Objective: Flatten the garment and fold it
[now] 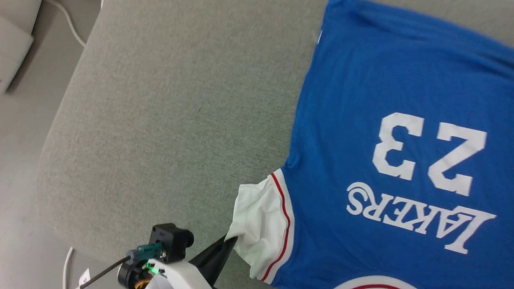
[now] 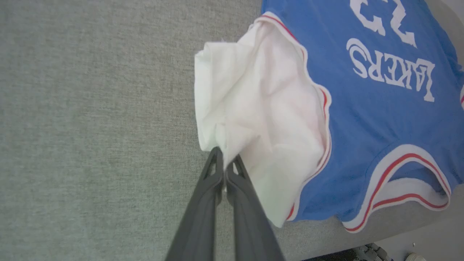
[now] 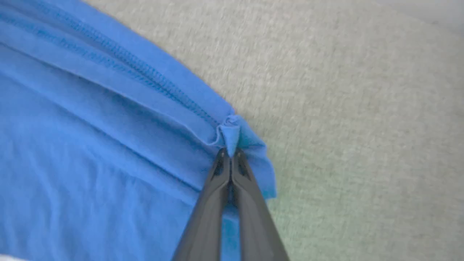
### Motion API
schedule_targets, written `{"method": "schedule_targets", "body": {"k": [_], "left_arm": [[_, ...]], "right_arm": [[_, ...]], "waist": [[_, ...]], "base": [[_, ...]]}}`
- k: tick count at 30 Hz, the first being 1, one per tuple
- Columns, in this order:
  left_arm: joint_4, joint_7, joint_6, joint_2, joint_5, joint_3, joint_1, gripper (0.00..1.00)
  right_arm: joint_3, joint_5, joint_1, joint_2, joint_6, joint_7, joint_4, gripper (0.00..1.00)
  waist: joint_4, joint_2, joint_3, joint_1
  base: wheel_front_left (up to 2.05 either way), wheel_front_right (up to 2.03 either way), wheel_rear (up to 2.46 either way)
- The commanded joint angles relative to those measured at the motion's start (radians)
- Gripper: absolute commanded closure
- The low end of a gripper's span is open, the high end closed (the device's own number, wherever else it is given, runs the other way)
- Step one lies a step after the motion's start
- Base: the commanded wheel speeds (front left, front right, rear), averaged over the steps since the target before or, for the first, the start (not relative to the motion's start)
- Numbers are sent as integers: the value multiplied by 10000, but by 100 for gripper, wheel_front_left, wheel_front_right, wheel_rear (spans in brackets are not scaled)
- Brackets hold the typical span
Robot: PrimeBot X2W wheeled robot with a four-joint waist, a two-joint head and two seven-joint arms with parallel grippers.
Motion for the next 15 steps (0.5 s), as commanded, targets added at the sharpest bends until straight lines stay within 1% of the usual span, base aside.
{"method": "schedule_targets", "body": {"k": [1, 6, 9, 13, 14, 15], "left_arm": [[85, -32, 101, 45, -41, 78, 158, 100], [265, -33, 254, 111, -227, 201, 499, 100], [394, -70, 381, 163, -328, 295, 789, 100], [483, -130, 508, 208, -457, 391, 1126, 100], [483, -130, 508, 208, -457, 391, 1126, 100], [518, -167, 572, 249, -487, 446, 1267, 100]], "right_arm": [[200, 271, 731, -46, -9, 42, 72, 100], [631, 1066, 2113, -327, -9, -396, -516, 100], [696, 1653, 3110, -332, -9, -475, -1019, 100], [420, 2157, 4494, -469, -9, -430, -1845, 100], [420, 2157, 4494, -469, -9, -430, -1845, 100], [168, 2310, 5187, -442, -9, -347, -2298, 100]], "waist": [[-915, -1, -1246, 1], [-1490, -1, -2229, 1], [-1835, -1, -2724, 1], [-2171, -1, -3228, 1], [-2171, -1, -3228, 1], [-2316, -1, -3424, 1]], "base": [[0, 0, 0], [0, 0, 0], [0, 0, 0], [0, 0, 0], [0, 0, 0], [0, 0, 0]]}}
